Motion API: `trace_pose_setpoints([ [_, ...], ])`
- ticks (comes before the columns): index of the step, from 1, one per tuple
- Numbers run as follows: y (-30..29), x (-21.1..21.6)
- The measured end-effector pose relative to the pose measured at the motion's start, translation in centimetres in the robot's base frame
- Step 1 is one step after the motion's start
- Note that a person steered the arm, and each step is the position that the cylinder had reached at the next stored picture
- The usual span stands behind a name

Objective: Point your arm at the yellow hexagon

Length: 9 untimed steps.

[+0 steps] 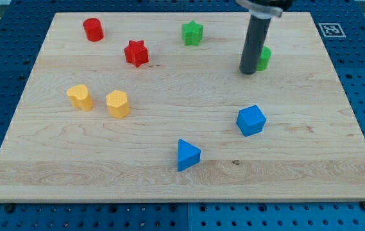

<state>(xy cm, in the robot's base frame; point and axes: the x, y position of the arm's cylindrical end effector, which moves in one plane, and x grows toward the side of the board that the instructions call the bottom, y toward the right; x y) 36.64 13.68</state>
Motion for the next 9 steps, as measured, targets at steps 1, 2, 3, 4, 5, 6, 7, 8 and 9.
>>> trace_pose_setpoints([
  [1,5.5,-3.1],
  [2,7.6,-5.2],
  [3,5.9,-4.5],
  [4,4.4,-4.4],
  [5,5.1,-4.9],
  [6,5.1,-4.9],
  [7,5.1,-4.9],
  [8,5.1,-3.2],
  [9,5.0,1.2],
])
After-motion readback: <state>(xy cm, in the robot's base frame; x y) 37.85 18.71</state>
